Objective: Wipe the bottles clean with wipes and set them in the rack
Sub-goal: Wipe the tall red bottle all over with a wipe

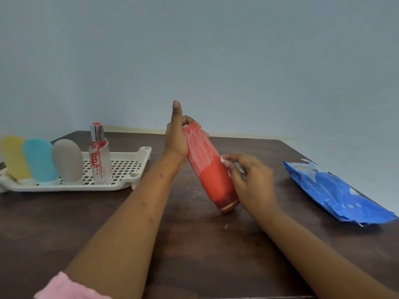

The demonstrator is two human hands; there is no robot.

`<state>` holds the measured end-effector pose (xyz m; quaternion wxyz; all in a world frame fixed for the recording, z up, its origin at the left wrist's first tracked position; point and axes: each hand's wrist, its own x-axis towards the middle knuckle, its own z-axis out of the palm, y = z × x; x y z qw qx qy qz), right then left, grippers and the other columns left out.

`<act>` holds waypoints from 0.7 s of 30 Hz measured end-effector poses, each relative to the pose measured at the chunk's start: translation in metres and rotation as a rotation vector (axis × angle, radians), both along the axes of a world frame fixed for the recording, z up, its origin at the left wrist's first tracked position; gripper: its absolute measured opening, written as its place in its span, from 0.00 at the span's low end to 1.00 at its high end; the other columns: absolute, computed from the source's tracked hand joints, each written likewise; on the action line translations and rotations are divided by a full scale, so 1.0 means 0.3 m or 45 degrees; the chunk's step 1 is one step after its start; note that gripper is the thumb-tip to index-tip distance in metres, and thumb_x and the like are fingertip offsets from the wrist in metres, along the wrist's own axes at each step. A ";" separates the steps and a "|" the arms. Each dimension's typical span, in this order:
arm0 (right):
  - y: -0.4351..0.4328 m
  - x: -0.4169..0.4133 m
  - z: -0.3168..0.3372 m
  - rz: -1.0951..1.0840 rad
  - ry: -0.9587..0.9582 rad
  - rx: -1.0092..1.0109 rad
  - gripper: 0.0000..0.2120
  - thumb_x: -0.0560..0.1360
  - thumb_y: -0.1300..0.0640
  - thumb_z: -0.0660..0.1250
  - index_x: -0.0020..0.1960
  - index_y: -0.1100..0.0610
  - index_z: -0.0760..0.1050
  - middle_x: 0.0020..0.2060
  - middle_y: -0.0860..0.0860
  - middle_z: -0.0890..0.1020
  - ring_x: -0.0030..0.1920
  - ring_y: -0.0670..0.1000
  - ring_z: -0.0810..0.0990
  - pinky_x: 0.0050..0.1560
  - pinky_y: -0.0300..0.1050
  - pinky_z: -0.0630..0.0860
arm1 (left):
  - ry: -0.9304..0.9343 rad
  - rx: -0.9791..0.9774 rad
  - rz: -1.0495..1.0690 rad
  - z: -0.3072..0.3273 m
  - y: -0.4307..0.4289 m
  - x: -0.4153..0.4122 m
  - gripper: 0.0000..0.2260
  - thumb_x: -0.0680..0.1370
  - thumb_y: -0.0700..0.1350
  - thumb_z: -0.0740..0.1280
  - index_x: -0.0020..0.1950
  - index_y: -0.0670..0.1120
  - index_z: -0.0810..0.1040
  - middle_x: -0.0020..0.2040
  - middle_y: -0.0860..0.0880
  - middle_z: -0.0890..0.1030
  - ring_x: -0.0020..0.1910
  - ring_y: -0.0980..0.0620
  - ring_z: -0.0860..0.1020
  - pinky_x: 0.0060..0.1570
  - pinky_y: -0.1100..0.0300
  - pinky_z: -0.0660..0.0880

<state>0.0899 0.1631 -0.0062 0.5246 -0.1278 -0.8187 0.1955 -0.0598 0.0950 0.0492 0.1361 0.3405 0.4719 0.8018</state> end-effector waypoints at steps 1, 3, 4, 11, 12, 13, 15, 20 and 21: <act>-0.005 -0.001 0.001 -0.002 -0.003 0.019 0.06 0.76 0.59 0.68 0.51 0.55 0.82 0.45 0.41 0.80 0.48 0.40 0.76 0.51 0.33 0.72 | 0.004 -0.001 0.004 0.000 0.001 0.000 0.30 0.81 0.62 0.47 0.32 0.42 0.72 0.24 0.48 0.78 0.30 0.46 0.80 0.40 0.54 0.76; -0.015 -0.002 0.000 0.012 0.000 0.096 0.07 0.76 0.57 0.67 0.52 0.55 0.82 0.47 0.44 0.82 0.49 0.39 0.75 0.52 0.26 0.68 | 0.004 -0.002 0.005 0.003 0.000 0.002 0.30 0.81 0.62 0.47 0.32 0.43 0.72 0.24 0.48 0.78 0.30 0.46 0.79 0.41 0.54 0.76; -0.017 -0.002 -0.002 0.023 0.000 0.135 0.08 0.75 0.57 0.67 0.52 0.55 0.82 0.47 0.45 0.82 0.50 0.39 0.75 0.52 0.24 0.66 | 0.002 -0.005 0.009 0.003 0.000 0.002 0.30 0.81 0.62 0.47 0.32 0.43 0.72 0.24 0.49 0.78 0.30 0.47 0.79 0.41 0.54 0.77; 0.013 -0.011 -0.003 0.015 -0.014 -0.011 0.06 0.75 0.60 0.68 0.50 0.54 0.82 0.43 0.40 0.80 0.47 0.41 0.78 0.49 0.31 0.72 | -0.031 -0.007 0.013 -0.001 0.001 0.002 0.30 0.81 0.62 0.47 0.32 0.42 0.72 0.24 0.49 0.78 0.29 0.48 0.79 0.39 0.55 0.76; 0.011 -0.013 0.000 0.010 -0.020 -0.021 0.06 0.75 0.60 0.68 0.50 0.54 0.82 0.43 0.40 0.80 0.47 0.41 0.78 0.49 0.32 0.72 | -0.031 -0.005 0.008 -0.001 0.001 0.001 0.30 0.81 0.62 0.47 0.32 0.42 0.72 0.24 0.48 0.78 0.29 0.48 0.79 0.39 0.55 0.76; 0.006 -0.014 0.002 0.011 -0.017 -0.013 0.06 0.76 0.60 0.68 0.50 0.54 0.82 0.44 0.40 0.80 0.47 0.41 0.78 0.49 0.31 0.71 | -0.026 -0.004 -0.001 -0.001 0.000 -0.001 0.30 0.81 0.62 0.47 0.32 0.42 0.72 0.24 0.48 0.78 0.29 0.48 0.79 0.39 0.56 0.77; -0.006 -0.013 0.006 0.018 0.009 0.069 0.06 0.75 0.60 0.68 0.50 0.55 0.82 0.45 0.43 0.82 0.48 0.41 0.77 0.50 0.27 0.68 | -0.018 -0.004 -0.035 -0.001 -0.001 0.001 0.31 0.81 0.62 0.46 0.33 0.42 0.72 0.25 0.47 0.79 0.29 0.48 0.79 0.38 0.56 0.76; -0.001 0.002 0.002 0.057 0.045 0.203 0.07 0.74 0.59 0.67 0.50 0.55 0.82 0.47 0.43 0.82 0.50 0.38 0.75 0.53 0.24 0.66 | -0.027 0.016 -0.162 0.003 0.000 0.013 0.31 0.80 0.63 0.46 0.33 0.40 0.71 0.25 0.45 0.78 0.27 0.48 0.78 0.33 0.59 0.75; 0.003 0.003 0.002 0.076 0.048 0.152 0.07 0.74 0.57 0.66 0.50 0.55 0.82 0.46 0.43 0.81 0.50 0.39 0.76 0.52 0.25 0.68 | -0.028 0.012 -0.191 0.003 -0.001 0.013 0.32 0.80 0.63 0.46 0.33 0.40 0.71 0.25 0.44 0.79 0.27 0.48 0.78 0.32 0.60 0.75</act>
